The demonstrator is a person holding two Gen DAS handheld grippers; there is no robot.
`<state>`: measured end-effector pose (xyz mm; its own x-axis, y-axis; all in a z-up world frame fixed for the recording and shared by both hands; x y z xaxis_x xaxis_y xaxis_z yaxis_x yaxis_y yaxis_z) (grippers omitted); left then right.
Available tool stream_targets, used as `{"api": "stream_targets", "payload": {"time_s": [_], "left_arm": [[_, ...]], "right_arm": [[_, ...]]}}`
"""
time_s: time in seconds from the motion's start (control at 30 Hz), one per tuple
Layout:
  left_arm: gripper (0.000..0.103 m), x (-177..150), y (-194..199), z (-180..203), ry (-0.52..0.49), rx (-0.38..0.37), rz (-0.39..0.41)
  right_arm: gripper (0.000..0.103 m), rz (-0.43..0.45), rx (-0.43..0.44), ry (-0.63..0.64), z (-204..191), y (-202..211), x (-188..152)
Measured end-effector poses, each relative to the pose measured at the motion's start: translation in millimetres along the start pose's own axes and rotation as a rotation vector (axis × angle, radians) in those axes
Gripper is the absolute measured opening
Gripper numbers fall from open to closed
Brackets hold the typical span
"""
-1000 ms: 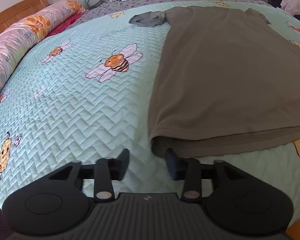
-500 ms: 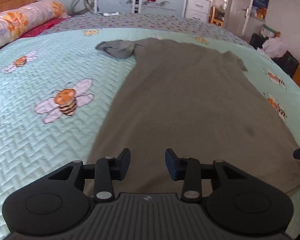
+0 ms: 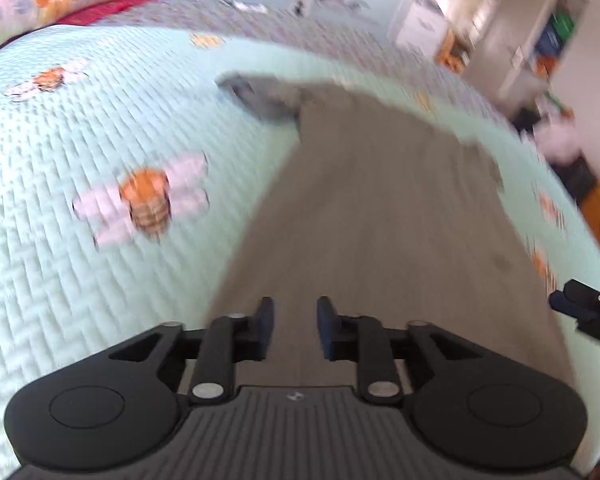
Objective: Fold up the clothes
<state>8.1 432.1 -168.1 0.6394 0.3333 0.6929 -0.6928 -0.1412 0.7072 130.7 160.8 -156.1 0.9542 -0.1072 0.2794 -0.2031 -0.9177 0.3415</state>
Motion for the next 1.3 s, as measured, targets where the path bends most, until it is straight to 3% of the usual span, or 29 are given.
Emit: {"api": "stream_targets", "payload": {"time_s": [0.07, 0.13, 0.27, 0.33, 0.43, 0.47, 0.53, 0.57, 0.6, 0.63, 0.73, 0.9, 1.03, 1.17, 1.27, 1.3], "left_arm": [[0.044, 35, -13, -16, 0.075, 0.033, 0.055], [0.044, 68, -31, -26, 0.079, 0.065, 0.102], [0.044, 120, -76, -35, 0.083, 0.039, 0.152], [0.044, 135, -99, -44, 0.147, 0.016, 0.156], [0.044, 154, -132, -60, 0.258, -0.019, 0.158], [0.044, 160, -142, -66, 0.295, -0.03, 0.158], [0.044, 174, -162, -74, 0.358, -0.055, 0.166], [0.044, 182, -170, -76, 0.379, -0.068, 0.177], [0.044, 189, -177, -78, 0.399, -0.07, 0.188], [0.044, 195, -184, -81, 0.418, -0.065, 0.199], [0.044, 203, -201, -89, 0.483, -0.055, 0.197], [0.044, 205, -227, -92, 0.502, -0.045, 0.148], [0.045, 200, -250, -93, 0.539, -0.069, 0.117], [0.045, 202, -271, -89, 0.622, -0.15, 0.107], [0.038, 209, -278, -91, 0.636, -0.146, 0.127], [0.019, 215, -279, -93, 0.611, -0.135, 0.126]], "right_arm": [[0.025, 0.067, 0.097, -0.094, -18, -47, 33], [0.025, 0.117, 0.139, -0.148, -26, -98, 62], [0.026, 0.209, 0.094, -0.266, -17, -186, 108], [0.028, 0.261, 0.09, -0.27, -9, -216, 124], [0.039, 0.334, 0.094, -0.133, 5, -244, 131], [0.043, 0.355, 0.064, -0.039, 16, -250, 127], [0.038, 0.336, 0.047, -0.062, 39, -257, 123], [0.045, 0.337, 0.077, -0.061, 40, -256, 126], [0.058, 0.348, 0.125, -0.037, 34, -254, 130], [0.06, 0.338, 0.119, -0.027, 34, -257, 130], [0.06, 0.297, 0.103, 0.019, 26, -265, 128], [0.06, 0.29, 0.129, -0.032, 31, -257, 132], [0.06, 0.289, 0.123, -0.025, 31, -257, 133], [0.06, 0.289, 0.117, -0.018, 30, -259, 131], [0.06, 0.29, 0.117, -0.017, 30, -259, 130], [0.06, 0.29, 0.118, -0.016, 30, -259, 130]]}}
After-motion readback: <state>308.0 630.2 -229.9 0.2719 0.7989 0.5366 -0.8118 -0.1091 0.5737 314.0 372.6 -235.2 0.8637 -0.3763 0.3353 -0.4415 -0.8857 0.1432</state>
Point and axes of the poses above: each gripper's, at about its wrist camera, not at the fingertips, and y roughly against the way its jaws point, z to its right, x to its top, the point moved 10 cm from there along -y, roughly the way its jaws point, and after that the axes turned 13 degrees about -y, right-handed, at the moved point
